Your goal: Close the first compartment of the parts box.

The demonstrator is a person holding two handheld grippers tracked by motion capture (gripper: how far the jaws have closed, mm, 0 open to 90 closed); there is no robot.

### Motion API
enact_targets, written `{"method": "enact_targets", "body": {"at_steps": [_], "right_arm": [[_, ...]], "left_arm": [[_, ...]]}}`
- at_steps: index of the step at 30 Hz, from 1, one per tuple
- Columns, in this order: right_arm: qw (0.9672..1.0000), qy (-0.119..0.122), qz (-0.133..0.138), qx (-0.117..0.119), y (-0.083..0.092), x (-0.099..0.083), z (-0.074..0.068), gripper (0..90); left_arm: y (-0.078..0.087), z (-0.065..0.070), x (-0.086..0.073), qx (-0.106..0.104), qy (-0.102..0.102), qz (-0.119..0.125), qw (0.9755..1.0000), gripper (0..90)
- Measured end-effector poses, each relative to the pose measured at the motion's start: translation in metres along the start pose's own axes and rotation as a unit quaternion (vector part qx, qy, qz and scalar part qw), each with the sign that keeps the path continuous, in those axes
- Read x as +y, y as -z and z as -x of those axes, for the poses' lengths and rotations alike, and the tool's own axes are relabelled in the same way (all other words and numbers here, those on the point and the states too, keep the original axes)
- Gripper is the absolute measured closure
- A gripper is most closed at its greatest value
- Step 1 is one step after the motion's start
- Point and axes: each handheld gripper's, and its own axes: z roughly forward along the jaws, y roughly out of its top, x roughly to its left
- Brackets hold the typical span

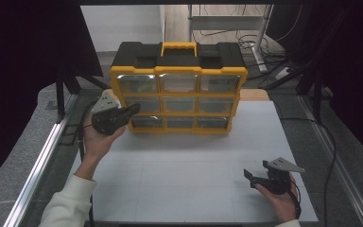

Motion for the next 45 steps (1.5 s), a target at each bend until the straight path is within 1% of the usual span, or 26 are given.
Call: {"method": "enact_targets", "body": {"at_steps": [1, 2, 7, 12, 15, 17, 18, 21, 23, 24, 26, 27, 30, 32, 38, 41, 45], "right_arm": [[1.0, 0.0, 0.0, 0.0, 0.0, 0.0, 0.0, 13.8], [1.0, 0.0, 0.0, -0.001, 0.0, 0.0, 0.0, 13.8], [1.0, 0.004, -0.002, -0.005, 0.0, 0.0, -0.001, 13.8], [1.0, 0.001, 0.001, -0.004, 0.001, 0.0, 0.0, 13.8], [1.0, 0.001, 0.001, -0.005, 0.001, 0.0, 0.0, 13.8], [1.0, 0.001, 0.001, -0.005, 0.001, 0.0, 0.0, 13.8], [1.0, -0.001, 0.0, -0.004, 0.001, 0.001, 0.0, 13.8], [1.0, 0.001, 0.001, -0.004, 0.001, 0.0, 0.001, 13.8], [1.0, 0.0, 0.002, -0.004, 0.001, 0.0, 0.001, 13.8], [1.0, 0.001, 0.001, -0.006, 0.001, 0.0, 0.001, 13.8], [1.0, 0.001, 0.002, -0.006, 0.002, 0.0, 0.001, 13.7], [1.0, 0.001, 0.002, -0.006, 0.002, 0.0, 0.001, 13.8], [1.0, 0.0, 0.002, -0.004, 0.001, 0.0, 0.002, 13.7], [1.0, 0.0, 0.002, -0.004, 0.001, 0.0, 0.002, 13.7], [1.0, 0.0, 0.006, -0.005, 0.002, 0.0, 0.005, 13.7], [1.0, 0.0, 0.006, -0.008, 0.002, 0.0, 0.006, 13.7], [1.0, 0.0, 0.007, -0.003, 0.001, 0.0, 0.007, 13.7]], "left_arm": [[0.001, 0.002, -0.001, -0.003, 0.005, 0.002, 1.0, 89.1], [0.003, 0.003, -0.003, -0.003, 0.002, 0.0, 1.0, 89.1], [0.01, 0.009, -0.01, -0.008, 0.001, 0.002, 1.0, 89.1], [0.015, 0.014, -0.018, -0.015, 0.001, 0.001, 0.9999, 89.0], [0.018, 0.018, -0.024, -0.022, 0.007, 0.001, 0.9997, 88.9], [0.019, 0.021, -0.029, -0.035, 0.018, 0.003, 0.9992, 88.9], [0.019, 0.022, -0.032, -0.038, 0.019, 0.002, 0.9991, 88.9], [0.019, 0.027, -0.039, -0.039, 0.017, -0.006, 0.9991, 87.5], [0.019, 0.029, -0.045, -0.035, 0.018, -0.008, 0.9992, 81.7], [0.019, 0.03, -0.048, -0.034, 0.02, -0.008, 0.9992, 76.6], [0.02, 0.033, -0.053, -0.033, 0.025, -0.01, 0.9991, 62.6], [0.02, 0.034, -0.056, -0.034, 0.026, -0.011, 0.999, 57.6], [0.021, 0.039, -0.062, -0.033, 0.027, -0.017, 0.999, 44.6], [0.021, 0.042, -0.066, -0.03, 0.024, -0.024, 0.999, 37.4], [0.021, 0.046, -0.085, -0.023, 0.027, -0.036, 0.9987, 25.7], [0.024, 0.047, -0.095, -0.02, 0.029, -0.039, 0.9986, 22.7], [0.027, 0.049, -0.111, -0.012, 0.031, -0.044, 0.9985, 21.0]]}}
